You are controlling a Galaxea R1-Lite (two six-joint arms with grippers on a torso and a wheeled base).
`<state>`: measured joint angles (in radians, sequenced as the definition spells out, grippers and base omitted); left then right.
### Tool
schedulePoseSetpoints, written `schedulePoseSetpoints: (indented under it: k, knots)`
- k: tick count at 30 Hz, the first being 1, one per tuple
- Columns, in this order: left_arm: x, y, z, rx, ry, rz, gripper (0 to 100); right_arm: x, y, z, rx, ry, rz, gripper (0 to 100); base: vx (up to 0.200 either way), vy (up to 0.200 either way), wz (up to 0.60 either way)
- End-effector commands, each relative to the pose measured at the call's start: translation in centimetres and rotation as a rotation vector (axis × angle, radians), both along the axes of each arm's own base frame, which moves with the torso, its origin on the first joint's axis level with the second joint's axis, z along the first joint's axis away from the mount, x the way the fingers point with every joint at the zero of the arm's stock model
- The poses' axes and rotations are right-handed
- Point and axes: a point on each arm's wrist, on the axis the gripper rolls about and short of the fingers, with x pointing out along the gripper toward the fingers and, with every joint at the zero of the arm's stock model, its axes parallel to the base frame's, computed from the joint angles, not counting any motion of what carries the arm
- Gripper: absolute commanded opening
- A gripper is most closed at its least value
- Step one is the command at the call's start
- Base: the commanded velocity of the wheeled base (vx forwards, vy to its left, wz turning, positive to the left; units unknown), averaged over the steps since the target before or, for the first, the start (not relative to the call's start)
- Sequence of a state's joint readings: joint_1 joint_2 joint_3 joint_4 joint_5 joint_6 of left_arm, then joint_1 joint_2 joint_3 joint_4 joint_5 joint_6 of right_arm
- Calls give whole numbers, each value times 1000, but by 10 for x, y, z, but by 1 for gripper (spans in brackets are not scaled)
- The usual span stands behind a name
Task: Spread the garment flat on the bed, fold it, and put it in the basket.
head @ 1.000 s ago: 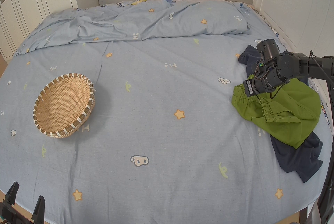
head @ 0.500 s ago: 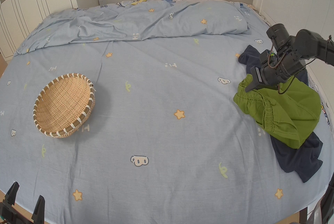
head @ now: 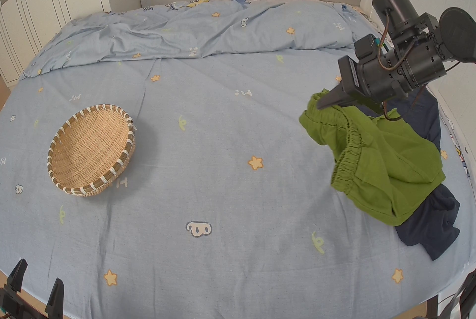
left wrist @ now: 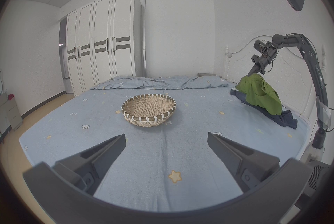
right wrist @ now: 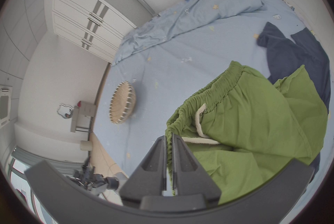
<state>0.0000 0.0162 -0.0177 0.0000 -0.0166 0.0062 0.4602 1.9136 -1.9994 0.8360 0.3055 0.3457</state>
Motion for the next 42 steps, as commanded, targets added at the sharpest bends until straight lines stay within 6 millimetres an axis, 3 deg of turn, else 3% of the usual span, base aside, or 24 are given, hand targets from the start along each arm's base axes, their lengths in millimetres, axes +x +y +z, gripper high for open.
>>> schedulePoseSetpoints:
  k: [1, 9, 12, 13, 17, 18, 22, 30, 33, 35, 36, 38, 42]
  knots:
    - [0, 0, -5, 0, 1, 0, 100, -32, 45, 17, 106, -36, 63, 0, 0, 0, 0]
    - [0, 0, -5, 0, 1, 0, 100, -53, 111, 5, 173, -35, 146, 0, 0, 0, 0]
    - [0, 0, -5, 0, 1, 0, 100, -48, 131, -10, 164, -35, 124, 0, 0, 0, 0]
    - [0, 0, -5, 0, 1, 0, 100, -42, 143, -25, 138, -21, 108, 0, 0, 0, 0]
    - [0, 0, -5, 0, 1, 0, 100, -33, 156, -50, 86, 16, 94, 0, 0, 0, 0]
    - [0, 0, -5, 0, 1, 0, 100, -33, 159, -55, 75, 27, 98, 100, 0, 0, 0]
    - [0, 0, -5, 0, 1, 0, 100, -30, 169, -71, 46, 52, 108, 100, 0, 0, 0]
    - [0, 0, -5, 0, 1, 0, 100, -35, 173, -72, 39, 54, 125, 100, 0, 0, 0]
    - [0, 0, -5, 0, 1, 0, 100, -31, 151, -54, 52, 46, 80, 100, 0, 0, 0]
    - [0, 0, -5, 0, 1, 0, 100, -31, 112, -21, 85, 15, 22, 100, 0, 0, 0]
    - [0, 0, -5, 0, 1, 0, 100, -31, 104, -15, 93, 7, 10, 100, 0, 0, 0]
    - [0, 0, -5, 0, 1, 0, 100, -32, 62, 14, 137, -45, -63, 100, 0, 0, 0]
    - [0, 0, -5, 0, 1, 0, 100, -44, 5, 3, 143, 1, -135, 100, 0, 0, 0]
